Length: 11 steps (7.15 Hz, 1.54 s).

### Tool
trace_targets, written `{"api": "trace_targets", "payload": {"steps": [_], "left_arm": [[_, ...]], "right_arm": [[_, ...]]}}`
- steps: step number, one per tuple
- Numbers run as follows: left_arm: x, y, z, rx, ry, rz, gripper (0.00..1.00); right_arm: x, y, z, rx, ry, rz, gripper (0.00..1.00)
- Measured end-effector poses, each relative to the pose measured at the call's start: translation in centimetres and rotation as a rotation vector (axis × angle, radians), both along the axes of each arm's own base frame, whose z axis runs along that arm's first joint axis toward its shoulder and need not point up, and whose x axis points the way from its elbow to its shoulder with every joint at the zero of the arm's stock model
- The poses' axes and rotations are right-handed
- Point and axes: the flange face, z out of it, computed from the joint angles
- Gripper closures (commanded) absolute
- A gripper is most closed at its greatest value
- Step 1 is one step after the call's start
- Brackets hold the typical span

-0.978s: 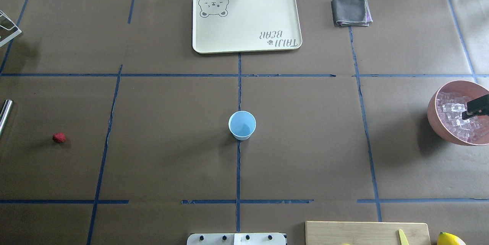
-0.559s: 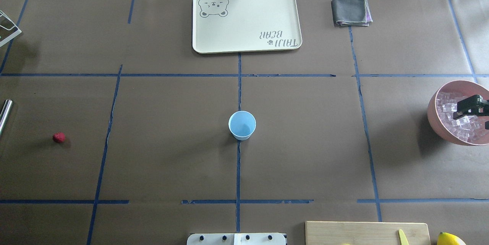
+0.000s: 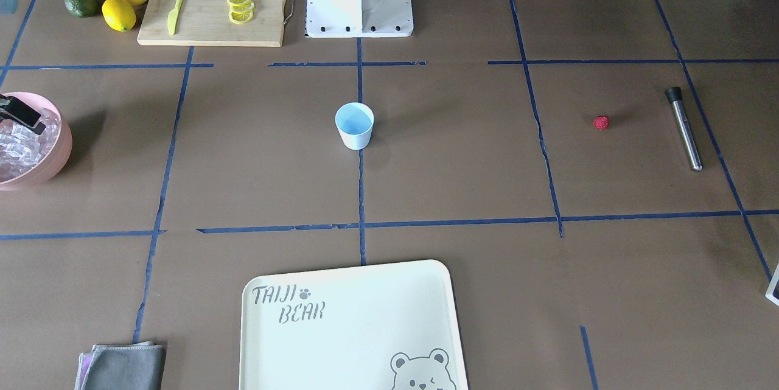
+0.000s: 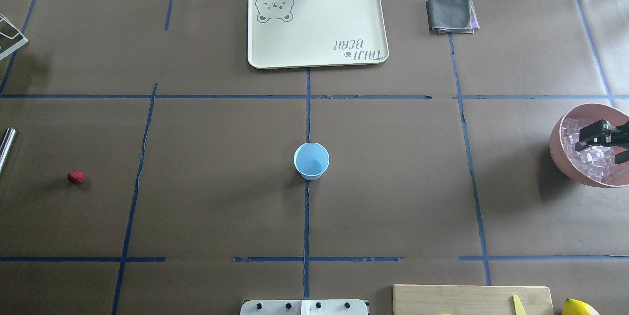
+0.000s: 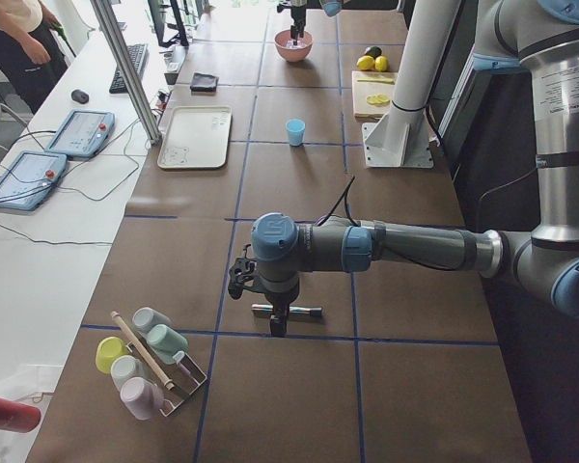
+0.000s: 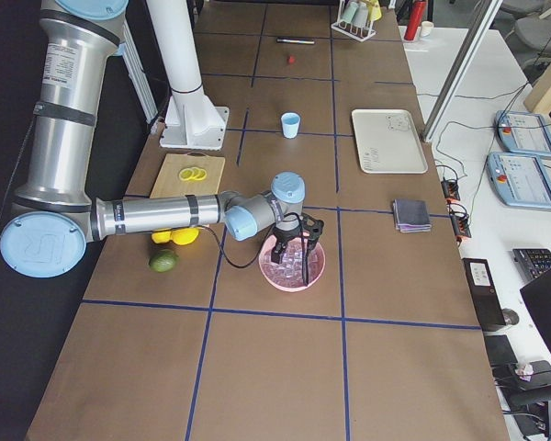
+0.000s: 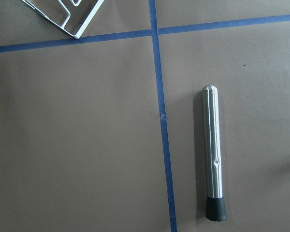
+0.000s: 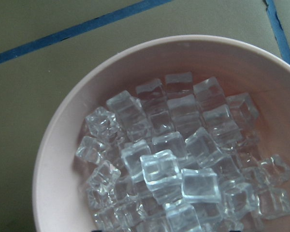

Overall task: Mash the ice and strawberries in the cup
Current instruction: 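Lower the right gripper into the pink bowl and grasp an ice cube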

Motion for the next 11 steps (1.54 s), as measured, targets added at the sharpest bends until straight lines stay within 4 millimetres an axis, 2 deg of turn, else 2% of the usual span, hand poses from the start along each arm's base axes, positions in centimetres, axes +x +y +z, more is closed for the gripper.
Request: {"api": "trace_targets", "payload": {"steps": [2,3,5,6,7,8,10,11], "left_arm": [[0.1,0.0,0.0,0.0,0.0,0.001,0.0],[0.1,0.0,0.0,0.001,0.0,0.002,0.0],[0.1,0.0,0.0,0.0,0.0,0.002,0.0],[0.1,0.0,0.0,-0.001,0.0,0.001,0.0],[0.1,0.0,0.0,-0.002,0.0,0.001,0.0],[0.1,0.0,0.0,-0.002,0.0,0.0,0.0],[0.1,-0.1,0.0,-0.004,0.0,0.0,0.0],[0.1,-0.1,0.0,-0.003,0.001,-0.001,0.0]], "right_arm": [[-0.4,-0.3,0.5,-0.005,0.004,-0.005,0.14],[-0.5,-0.3,0.7,-0.008,0.005,-0.007,0.24],[-0.6,-0.3,0.8,-0.01,0.006,-0.008,0.55],[-0.5,-0.3,0.8,-0.011,0.007,-0.008,0.67],[-0.5,-0.3,0.8,-0.011,0.007,-0.007,0.87],[-0.4,-0.2,0.8,-0.008,0.005,-0.006,1.0],[-0.2,0.0,-0.2,0.018,-0.017,-0.006,1.0],[-0.1,0.1,-2.5,0.048,-0.042,0.001,1.0]]}}
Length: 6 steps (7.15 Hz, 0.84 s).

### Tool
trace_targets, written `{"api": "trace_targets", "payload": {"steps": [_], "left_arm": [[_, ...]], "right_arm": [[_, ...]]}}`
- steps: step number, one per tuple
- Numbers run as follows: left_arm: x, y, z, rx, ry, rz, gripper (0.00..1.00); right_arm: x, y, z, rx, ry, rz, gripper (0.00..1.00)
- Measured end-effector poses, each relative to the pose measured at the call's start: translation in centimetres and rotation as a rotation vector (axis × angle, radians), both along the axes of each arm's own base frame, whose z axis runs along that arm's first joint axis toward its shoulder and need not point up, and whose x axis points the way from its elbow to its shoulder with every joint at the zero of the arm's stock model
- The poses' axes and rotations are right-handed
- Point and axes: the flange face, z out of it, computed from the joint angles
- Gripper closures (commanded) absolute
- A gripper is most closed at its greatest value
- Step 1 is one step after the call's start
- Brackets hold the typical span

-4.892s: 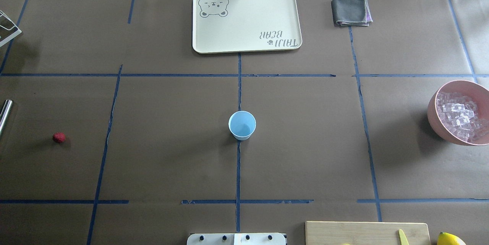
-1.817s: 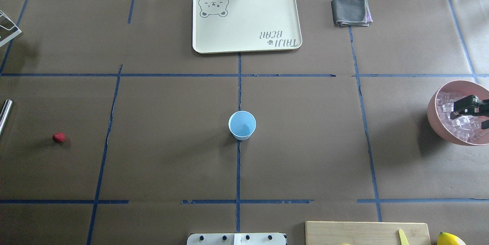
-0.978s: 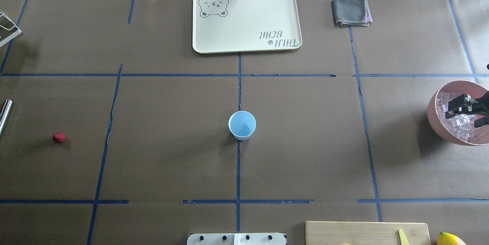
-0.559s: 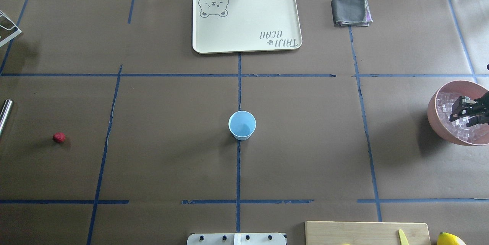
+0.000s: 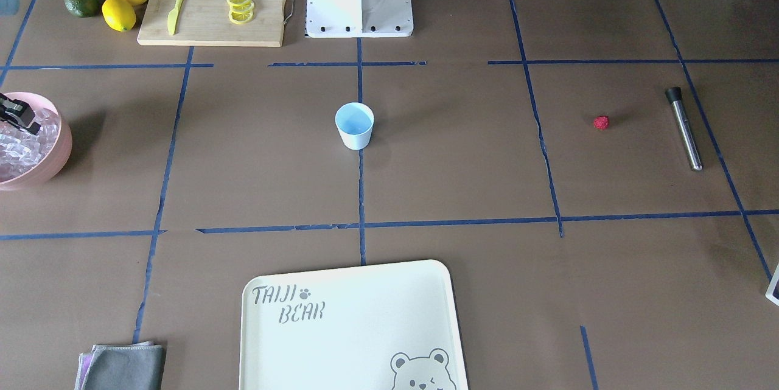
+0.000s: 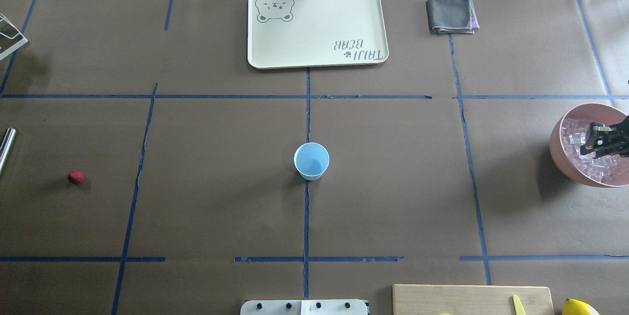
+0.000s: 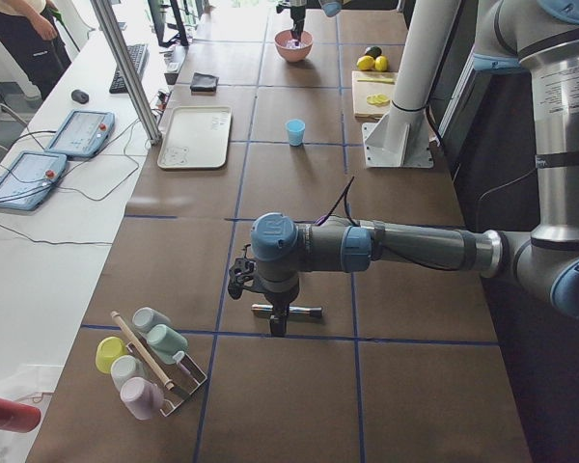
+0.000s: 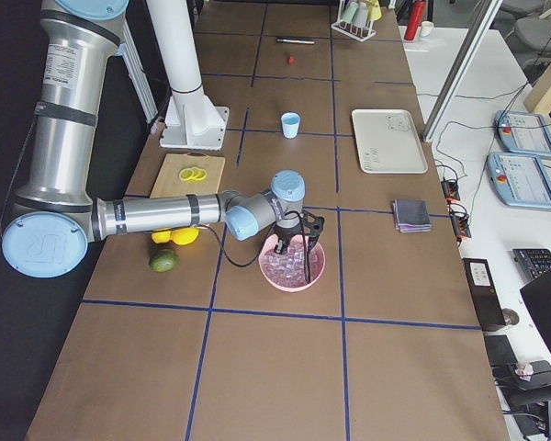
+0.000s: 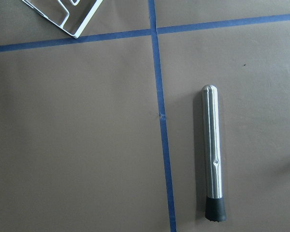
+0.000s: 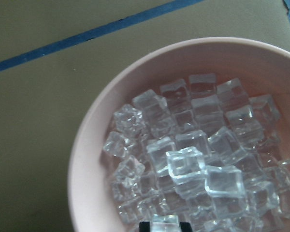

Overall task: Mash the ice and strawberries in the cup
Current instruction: 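Carry the ice cube with the right gripper over the light-blue cup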

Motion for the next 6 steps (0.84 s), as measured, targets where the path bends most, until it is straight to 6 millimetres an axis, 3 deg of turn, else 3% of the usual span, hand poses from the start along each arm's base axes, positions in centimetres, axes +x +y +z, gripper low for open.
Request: {"api": "trace_targets", "payload": {"steps": [3,4,6], "left_arm": [[0.1,-0.1,-0.3,0.008,0.008,0.002,0.0],[0.1,-0.1,-0.4,0.011,0.013,0.002,0.0],[0.2,-0.2,-0.8,0.026,0.023,0.004,0.0]], "right_arm": [[-0.5,0.0,-10.1,0.094,-0.115,0.047,1.0],[-2.5,-0.8,-13.8,0.095,-0.172,0.056,1.0],[-9.8,-1.5,-22.0,0.055,-0.288,0.053,1.0]]}}
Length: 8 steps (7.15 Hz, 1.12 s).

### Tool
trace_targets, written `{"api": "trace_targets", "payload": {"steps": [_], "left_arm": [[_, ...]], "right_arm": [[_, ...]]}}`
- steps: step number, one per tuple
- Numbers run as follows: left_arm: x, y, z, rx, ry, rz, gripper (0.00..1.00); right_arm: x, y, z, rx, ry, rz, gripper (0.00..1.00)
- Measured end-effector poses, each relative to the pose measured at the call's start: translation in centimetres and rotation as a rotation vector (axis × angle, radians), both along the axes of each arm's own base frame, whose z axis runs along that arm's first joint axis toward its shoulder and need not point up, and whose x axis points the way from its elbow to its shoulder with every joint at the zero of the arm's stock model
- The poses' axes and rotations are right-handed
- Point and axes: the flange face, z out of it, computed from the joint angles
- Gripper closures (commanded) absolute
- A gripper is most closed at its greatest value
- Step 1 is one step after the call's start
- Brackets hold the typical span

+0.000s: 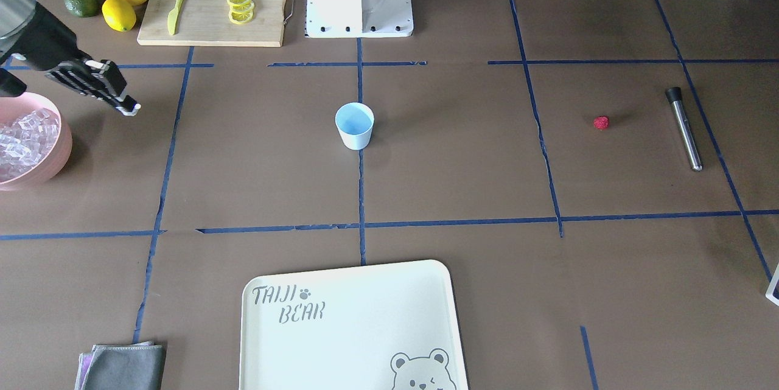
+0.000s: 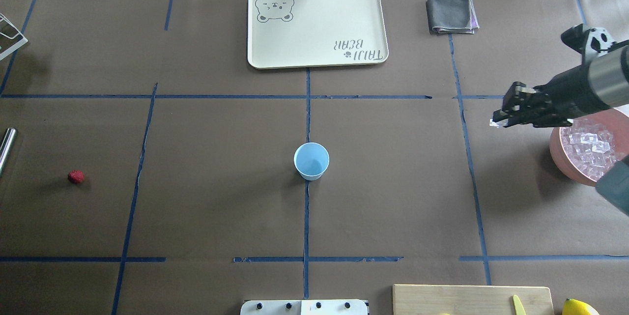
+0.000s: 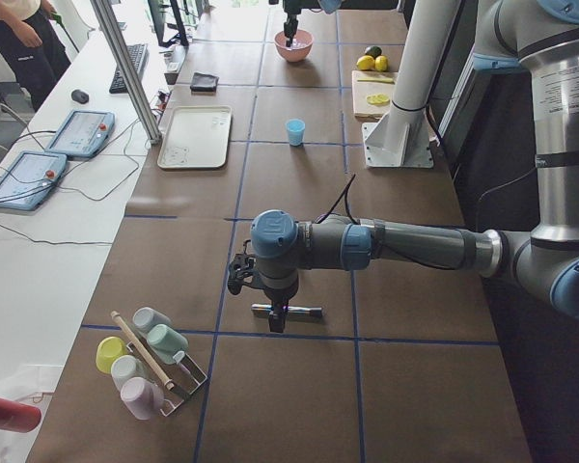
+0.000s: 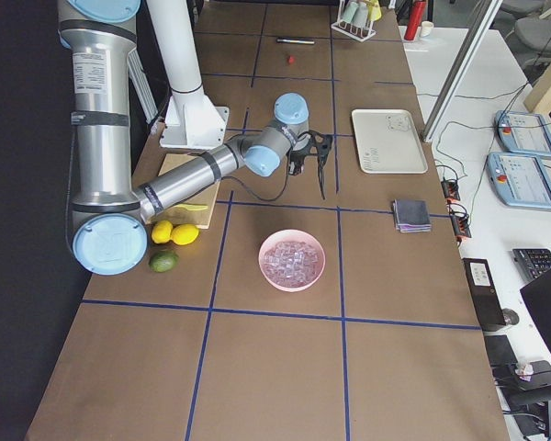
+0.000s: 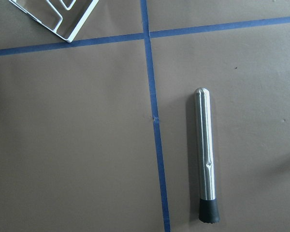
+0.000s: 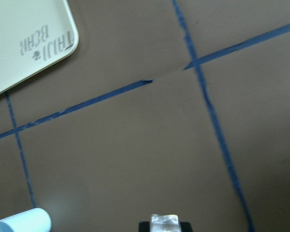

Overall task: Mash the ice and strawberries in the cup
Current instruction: 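Carry the ice cube with the right gripper over the light-blue cup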

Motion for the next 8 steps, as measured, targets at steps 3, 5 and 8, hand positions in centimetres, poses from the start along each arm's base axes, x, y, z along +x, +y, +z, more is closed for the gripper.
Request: {"api": "trace_targets", "payload": {"steps": [3,5,8], "left_arm": [[0.0,-0.1,-0.3,0.039,0.002,0.001,0.0],[0.0,-0.1,-0.2,0.038,0.002,-0.001,0.0],[0.0,-0.1,-0.2,0.038,0.002,-0.002,0.0]], "right_arm": [[-15.7,2.6,-11.2,-0.083,-0.053,0.018,0.99],[-25.5,4.3,-16.6,-0.119,-0.027,0.076,0.99],[-30.2,4.6,-17.8,-0.127,0.004,0.095,0.97]]}}
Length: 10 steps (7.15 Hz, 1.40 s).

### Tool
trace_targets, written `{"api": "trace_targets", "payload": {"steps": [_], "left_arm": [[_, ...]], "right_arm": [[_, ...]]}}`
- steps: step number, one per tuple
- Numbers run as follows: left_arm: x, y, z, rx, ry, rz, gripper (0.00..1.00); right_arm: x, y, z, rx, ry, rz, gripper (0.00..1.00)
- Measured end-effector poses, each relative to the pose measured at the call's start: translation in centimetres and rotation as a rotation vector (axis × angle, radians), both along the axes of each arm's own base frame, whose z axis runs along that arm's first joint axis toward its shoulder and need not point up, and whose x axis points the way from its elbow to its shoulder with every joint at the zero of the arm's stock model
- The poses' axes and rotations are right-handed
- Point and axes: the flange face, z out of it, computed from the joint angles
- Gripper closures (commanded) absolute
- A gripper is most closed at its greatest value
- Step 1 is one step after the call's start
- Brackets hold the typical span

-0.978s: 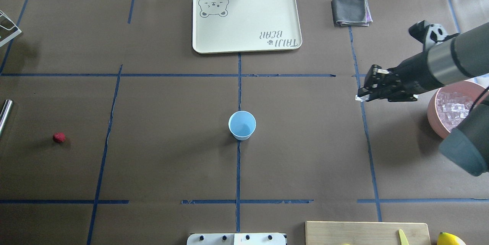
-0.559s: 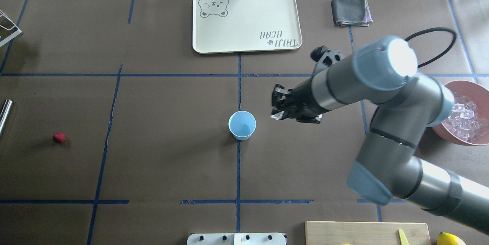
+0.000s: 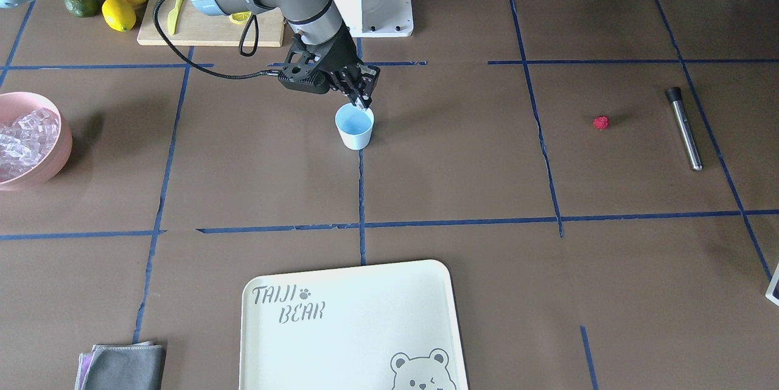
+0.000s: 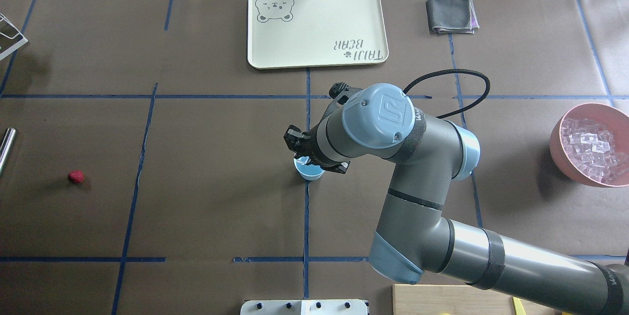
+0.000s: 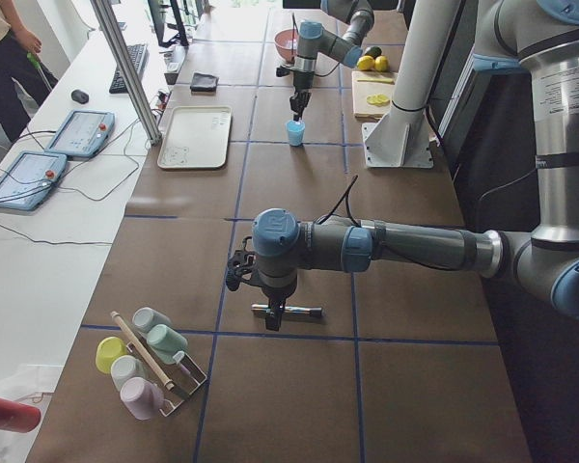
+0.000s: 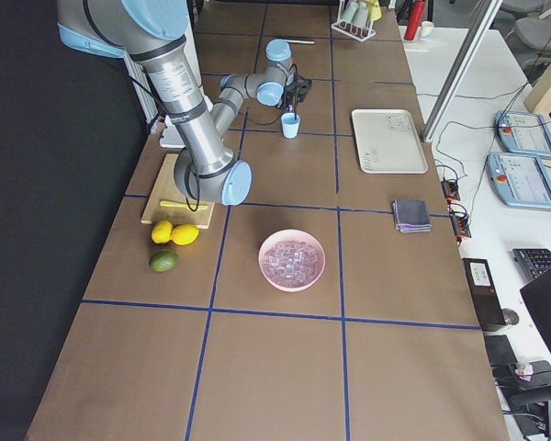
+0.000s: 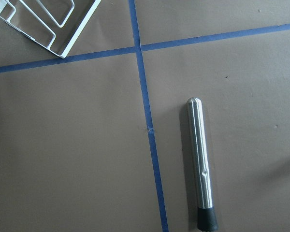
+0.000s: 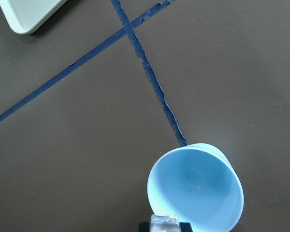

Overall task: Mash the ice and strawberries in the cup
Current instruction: 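Open the right gripper to drop the ice cube into the cup, then move the right gripper back over the pink bowl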

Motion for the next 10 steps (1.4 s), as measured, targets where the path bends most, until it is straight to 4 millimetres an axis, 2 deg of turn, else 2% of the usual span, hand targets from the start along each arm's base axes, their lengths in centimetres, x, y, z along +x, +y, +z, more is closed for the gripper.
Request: {"api": "trace_targets", "payload": {"steps": [1,3,4,6,7,8,9,10], "left_arm": [[0.0,0.0,0.0,0.0,0.0,0.0,0.0],[0.0,0.0,0.0,0.0,0.0,0.0,0.0],[0.0,0.0,0.0,0.0,0.0,0.0,0.0],[0.0,0.0,0.0,0.0,0.0,0.0,0.0],[0.0,0.0,0.0,0.0,0.0,0.0,0.0],[0.0,0.0,0.0,0.0,0.0,0.0,0.0],[0.0,0.0,0.0,-0.001,0.0,-0.001,0.0],[0.0,0.0,0.0,-0.002,0.0,-0.001,0.0]], "right_arm": [[-0.3,-0.1,0.4,-0.001,0.009,0.0,0.84],[-0.6,-0.3,1.0,-0.001,0.027,0.003,0.06],[-0.8,-0.3,1.2,-0.005,0.04,0.004,0.02],[-0.6,-0.6,1.6,-0.022,0.077,0.006,0.02],[0.7,-1.4,2.2,-0.026,0.093,0.01,0.02],[3.6,-2.5,3.6,-0.01,0.114,-0.001,0.02],[7.8,-3.2,5.8,0.042,0.136,-0.036,0.02],[12.5,-3.4,8.8,0.112,0.167,-0.087,0.02]]}}
